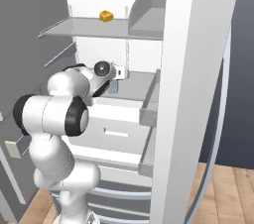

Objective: Take out the milk from the fridge and place it on the tray on the counter. Then take the sugar cube near the tray and place it in the tray.

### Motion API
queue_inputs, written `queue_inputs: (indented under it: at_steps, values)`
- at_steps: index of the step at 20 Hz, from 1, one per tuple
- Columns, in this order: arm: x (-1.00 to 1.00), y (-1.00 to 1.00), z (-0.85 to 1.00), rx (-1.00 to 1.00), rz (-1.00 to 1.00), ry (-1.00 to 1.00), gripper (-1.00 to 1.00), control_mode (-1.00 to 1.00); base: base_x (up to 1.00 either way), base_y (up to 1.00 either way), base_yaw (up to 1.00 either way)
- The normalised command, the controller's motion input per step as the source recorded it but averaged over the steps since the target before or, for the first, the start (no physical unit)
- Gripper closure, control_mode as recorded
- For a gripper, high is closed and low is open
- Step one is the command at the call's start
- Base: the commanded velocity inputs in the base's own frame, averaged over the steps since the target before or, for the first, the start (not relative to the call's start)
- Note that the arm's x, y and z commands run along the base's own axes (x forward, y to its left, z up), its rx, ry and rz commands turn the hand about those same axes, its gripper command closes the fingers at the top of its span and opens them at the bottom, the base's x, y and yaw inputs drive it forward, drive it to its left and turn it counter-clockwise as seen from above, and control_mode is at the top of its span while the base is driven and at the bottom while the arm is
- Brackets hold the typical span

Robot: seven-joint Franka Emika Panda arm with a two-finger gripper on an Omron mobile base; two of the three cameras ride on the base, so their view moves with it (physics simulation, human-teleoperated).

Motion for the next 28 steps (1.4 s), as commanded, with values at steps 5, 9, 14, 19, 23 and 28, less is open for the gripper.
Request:
queue_inputs:
  at_steps: [5,9,14,19,23,28]
  values:
    - [-0.02,-0.04,0.0,0.02,0.0,-0.13,1.0,-1.0,0.0,0.0,0.0]
    - [-0.31,-0.04,0.01,0.02,0.0,-0.16,1.0,-1.0,0.0,0.0,0.0]
    - [-0.17,-0.03,0.0,0.01,0.0,-0.09,1.0,-1.0,0.0,0.0,0.0]
    - [-0.12,-0.03,0.04,0.01,0.0,-0.05,1.0,-1.0,0.0,0.0,0.0]
    - [-0.53,-0.01,0.12,0.0,0.0,-0.08,1.0,-1.0,0.0,0.0,0.0]
    - [-0.68,-0.01,0.41,0.0,-0.02,-0.03,1.0,-1.0,0.0,0.0,0.0]
